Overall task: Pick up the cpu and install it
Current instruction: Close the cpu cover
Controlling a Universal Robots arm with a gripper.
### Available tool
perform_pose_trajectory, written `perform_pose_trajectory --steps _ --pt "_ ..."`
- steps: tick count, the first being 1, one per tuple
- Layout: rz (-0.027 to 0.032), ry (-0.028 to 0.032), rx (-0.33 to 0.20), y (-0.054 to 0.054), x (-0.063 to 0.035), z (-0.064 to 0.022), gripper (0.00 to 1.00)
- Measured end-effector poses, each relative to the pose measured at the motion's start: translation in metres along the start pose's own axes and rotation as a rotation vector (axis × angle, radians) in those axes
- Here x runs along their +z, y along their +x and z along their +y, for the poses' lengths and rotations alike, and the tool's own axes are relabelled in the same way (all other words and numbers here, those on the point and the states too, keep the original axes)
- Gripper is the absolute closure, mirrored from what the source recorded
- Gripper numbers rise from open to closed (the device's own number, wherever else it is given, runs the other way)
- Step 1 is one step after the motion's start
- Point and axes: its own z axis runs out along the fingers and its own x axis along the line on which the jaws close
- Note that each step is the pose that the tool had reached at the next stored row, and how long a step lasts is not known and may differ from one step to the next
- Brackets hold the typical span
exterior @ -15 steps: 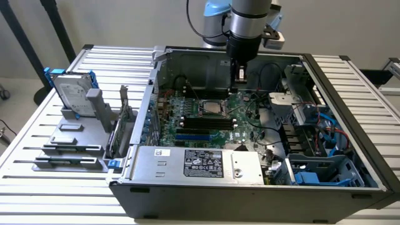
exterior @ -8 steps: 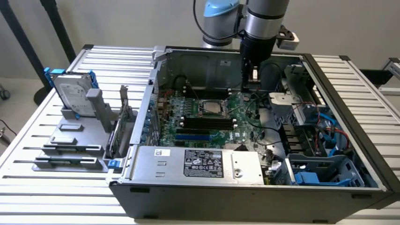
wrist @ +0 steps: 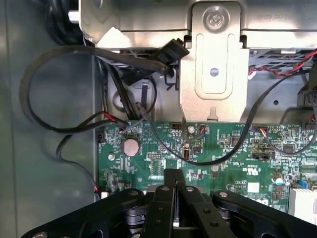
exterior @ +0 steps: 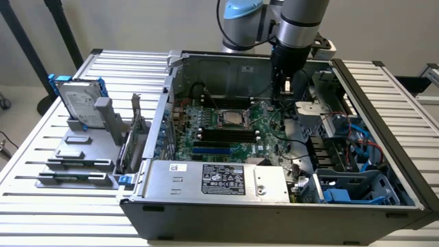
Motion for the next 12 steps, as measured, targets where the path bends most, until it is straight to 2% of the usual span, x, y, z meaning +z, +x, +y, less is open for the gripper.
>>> perform_pose_trajectory --steps 7,12 --pt "0.0 0.0022 -0.001 -0.002 0.0118 0.0002 0.89" --pt "0.0004 0.0125 -0.002 -0.002 0.0162 -0.0001 0.89"
